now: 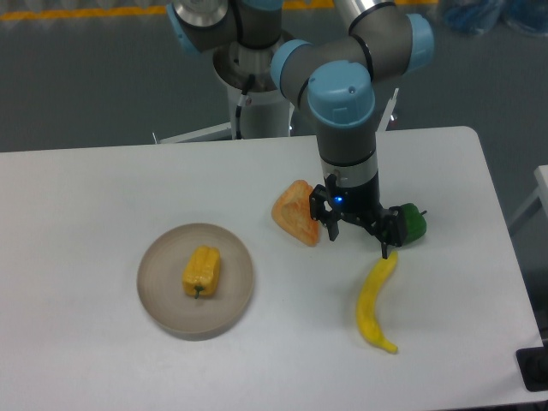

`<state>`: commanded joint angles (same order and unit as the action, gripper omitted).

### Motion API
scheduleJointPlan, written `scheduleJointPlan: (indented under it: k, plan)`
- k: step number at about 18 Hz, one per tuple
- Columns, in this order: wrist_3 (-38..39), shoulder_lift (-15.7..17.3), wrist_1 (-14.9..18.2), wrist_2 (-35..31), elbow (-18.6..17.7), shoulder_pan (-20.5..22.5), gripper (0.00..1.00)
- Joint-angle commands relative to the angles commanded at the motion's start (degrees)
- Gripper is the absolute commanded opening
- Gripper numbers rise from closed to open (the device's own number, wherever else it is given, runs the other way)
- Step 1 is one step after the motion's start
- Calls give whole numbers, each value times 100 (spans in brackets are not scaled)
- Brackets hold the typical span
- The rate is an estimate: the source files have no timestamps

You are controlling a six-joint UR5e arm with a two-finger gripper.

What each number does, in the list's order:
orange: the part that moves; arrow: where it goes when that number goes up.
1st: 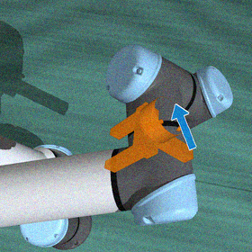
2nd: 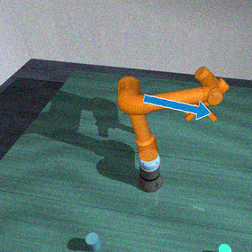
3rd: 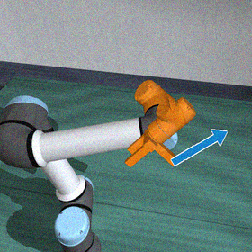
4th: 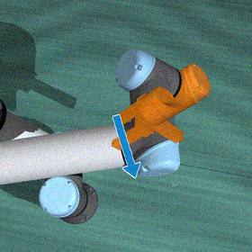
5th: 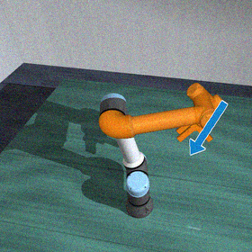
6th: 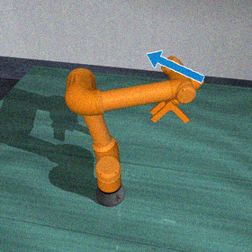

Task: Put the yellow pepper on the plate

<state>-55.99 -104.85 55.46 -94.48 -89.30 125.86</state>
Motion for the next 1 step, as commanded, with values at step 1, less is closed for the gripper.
scheduleJointPlan:
  k: [1]
  plan:
    - [0,-9,0,0,26,-9,100]
